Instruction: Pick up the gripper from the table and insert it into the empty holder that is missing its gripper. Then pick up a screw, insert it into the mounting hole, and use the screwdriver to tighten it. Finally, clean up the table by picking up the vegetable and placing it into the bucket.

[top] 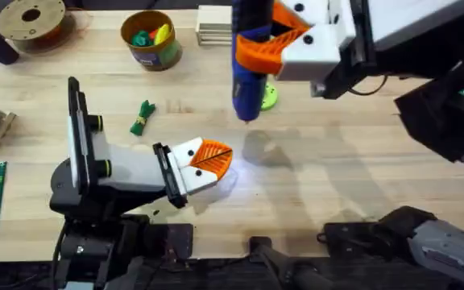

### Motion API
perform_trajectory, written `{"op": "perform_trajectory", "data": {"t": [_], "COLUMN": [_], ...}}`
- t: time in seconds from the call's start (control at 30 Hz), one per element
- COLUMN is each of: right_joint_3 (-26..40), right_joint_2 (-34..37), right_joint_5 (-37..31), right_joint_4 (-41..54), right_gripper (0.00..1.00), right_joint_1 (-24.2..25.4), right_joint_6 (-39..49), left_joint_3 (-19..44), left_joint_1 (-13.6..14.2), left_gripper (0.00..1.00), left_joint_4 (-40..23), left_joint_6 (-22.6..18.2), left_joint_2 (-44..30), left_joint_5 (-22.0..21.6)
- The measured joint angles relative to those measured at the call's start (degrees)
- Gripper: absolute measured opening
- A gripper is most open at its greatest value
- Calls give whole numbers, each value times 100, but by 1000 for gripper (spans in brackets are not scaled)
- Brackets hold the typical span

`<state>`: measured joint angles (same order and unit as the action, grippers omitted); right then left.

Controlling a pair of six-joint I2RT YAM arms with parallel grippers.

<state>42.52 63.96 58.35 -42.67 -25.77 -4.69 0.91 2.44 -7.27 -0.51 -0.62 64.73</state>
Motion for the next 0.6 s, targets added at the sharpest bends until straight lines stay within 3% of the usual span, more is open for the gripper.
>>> {"op": "perform_trajectory", "data": {"t": [0.2,0.6], "right_joint_3": [0,0], "right_joint_2": [40,40], "right_joint_5": [-71,-1073], "right_joint_4": [-436,-423], "right_gripper": [9,9], "right_joint_1": [-449,-1486], "right_joint_6": [53,121], "left_joint_3": [0,0], "left_joint_1": [0,0], "left_gripper": [4,4], "left_joint_4": [0,0], "left_joint_6": [0,0], "left_joint_2": [0,0], "left_joint_5": [0,0]}}
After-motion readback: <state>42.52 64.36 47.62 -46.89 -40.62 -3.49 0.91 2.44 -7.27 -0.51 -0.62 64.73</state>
